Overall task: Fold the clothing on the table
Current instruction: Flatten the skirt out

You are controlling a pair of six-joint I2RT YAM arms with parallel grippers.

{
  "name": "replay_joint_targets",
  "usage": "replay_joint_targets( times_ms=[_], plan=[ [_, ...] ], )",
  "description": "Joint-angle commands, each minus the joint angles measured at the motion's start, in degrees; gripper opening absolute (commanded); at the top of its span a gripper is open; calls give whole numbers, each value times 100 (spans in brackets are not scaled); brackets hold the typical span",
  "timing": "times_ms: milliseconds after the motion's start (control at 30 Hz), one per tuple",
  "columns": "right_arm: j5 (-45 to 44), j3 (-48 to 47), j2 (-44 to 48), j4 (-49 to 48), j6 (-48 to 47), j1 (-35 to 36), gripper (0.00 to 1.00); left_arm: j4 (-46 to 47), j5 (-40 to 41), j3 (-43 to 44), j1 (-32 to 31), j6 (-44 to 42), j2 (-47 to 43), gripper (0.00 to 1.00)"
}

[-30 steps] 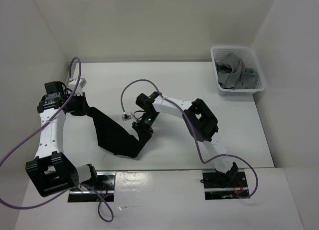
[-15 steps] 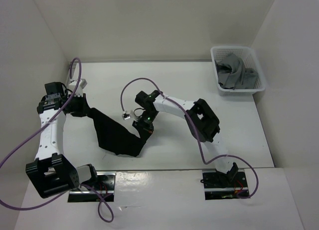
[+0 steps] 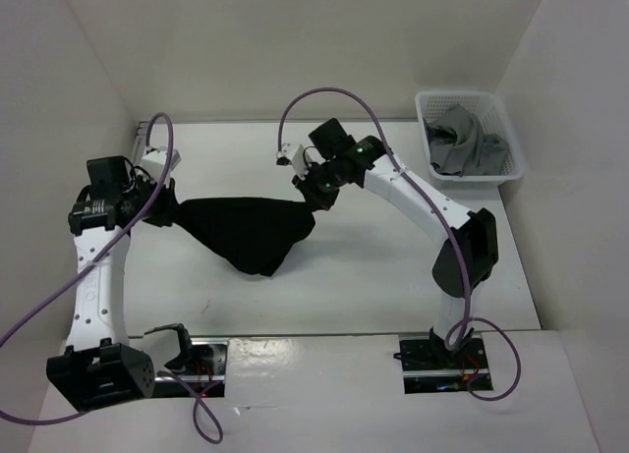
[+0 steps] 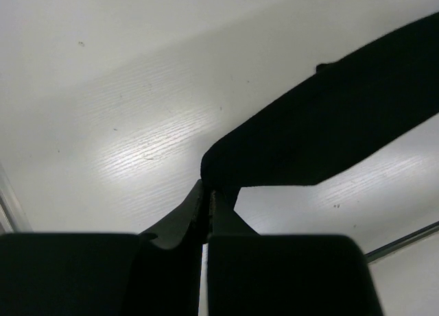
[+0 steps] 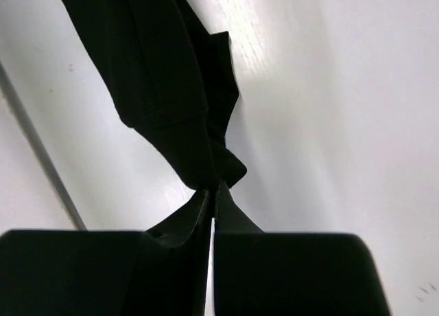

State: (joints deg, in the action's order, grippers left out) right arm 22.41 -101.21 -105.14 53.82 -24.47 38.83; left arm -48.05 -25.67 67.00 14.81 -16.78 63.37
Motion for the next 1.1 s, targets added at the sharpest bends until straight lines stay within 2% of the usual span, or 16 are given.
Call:
replay_joint_targets(
  times_ms=[0,267,533,667,767,900,1067],
  plan=[
    [-773,-31,424,-222,91,99,0,-90,9,190,-127,-238,-202,0],
    [-1661,-30,907,-468,144,-85,0,-161,-158,357,-750,-353,-378,0],
    [-2276,-1041,1110,-531,250,-262,0,-266,27,919,-1190,-476,-89,0],
    [-2487,-1041,1163,-531,250,-323,0,-389,27,1384,-1313,-476,26,0],
    [-3120,-962,1233,-777,373,-446,0,-337,167,1447,-1314,-528,26,0],
    [-2629,-962,1347,-672,320,-631,0,-336,247,1500,-1367,-529,26,0],
    [-2454,-646,1566,-558,189,-631,0,-336,194,1500,-1419,-529,26,0]
  ],
)
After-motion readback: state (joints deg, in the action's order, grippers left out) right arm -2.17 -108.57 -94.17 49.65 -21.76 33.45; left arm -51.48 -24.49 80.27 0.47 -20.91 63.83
